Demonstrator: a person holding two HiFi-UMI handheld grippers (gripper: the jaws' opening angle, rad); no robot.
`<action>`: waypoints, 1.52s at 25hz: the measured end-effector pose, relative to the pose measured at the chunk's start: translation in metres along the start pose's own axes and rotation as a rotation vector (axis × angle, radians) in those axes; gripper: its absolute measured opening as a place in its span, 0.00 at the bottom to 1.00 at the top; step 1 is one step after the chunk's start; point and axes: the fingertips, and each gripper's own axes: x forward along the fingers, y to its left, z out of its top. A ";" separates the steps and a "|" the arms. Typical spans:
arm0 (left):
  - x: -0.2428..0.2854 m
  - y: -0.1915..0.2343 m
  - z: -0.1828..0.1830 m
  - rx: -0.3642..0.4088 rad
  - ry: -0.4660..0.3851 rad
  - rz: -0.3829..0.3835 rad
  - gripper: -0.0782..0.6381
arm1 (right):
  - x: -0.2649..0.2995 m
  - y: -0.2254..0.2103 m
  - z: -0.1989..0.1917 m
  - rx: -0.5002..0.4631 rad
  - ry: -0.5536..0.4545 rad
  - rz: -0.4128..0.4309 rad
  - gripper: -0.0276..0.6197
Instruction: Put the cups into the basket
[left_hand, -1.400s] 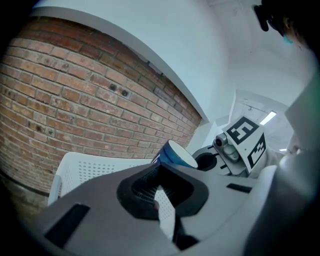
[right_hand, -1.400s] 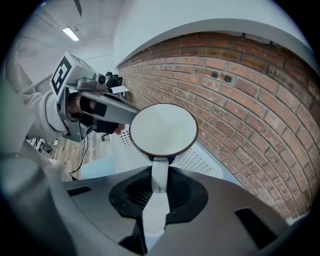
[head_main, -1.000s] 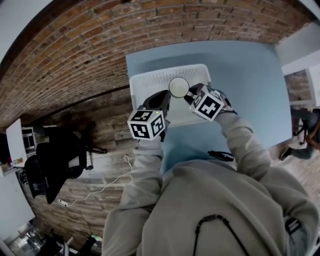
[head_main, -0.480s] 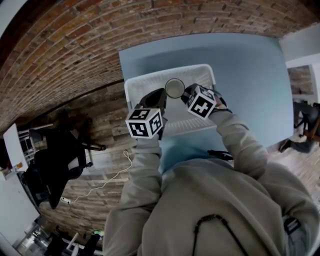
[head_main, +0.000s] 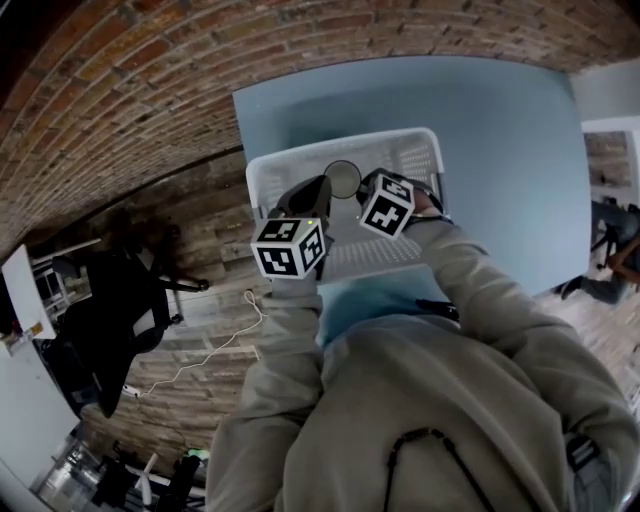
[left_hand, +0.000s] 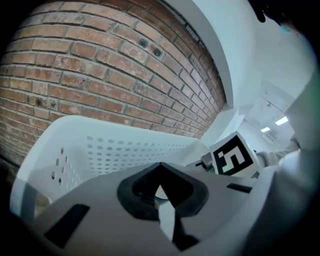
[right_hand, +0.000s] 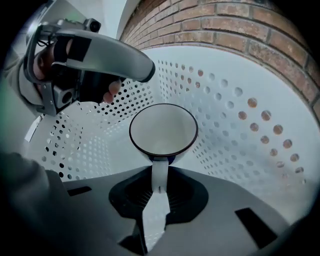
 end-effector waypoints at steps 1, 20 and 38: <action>0.001 0.000 -0.002 -0.004 0.002 -0.002 0.10 | 0.004 -0.001 -0.002 0.009 0.006 0.002 0.13; 0.000 0.004 -0.004 -0.039 -0.005 -0.029 0.10 | 0.045 0.006 -0.026 0.020 0.078 0.036 0.21; -0.004 -0.008 0.000 -0.031 -0.021 -0.048 0.10 | 0.024 0.004 -0.013 0.053 0.048 0.032 0.41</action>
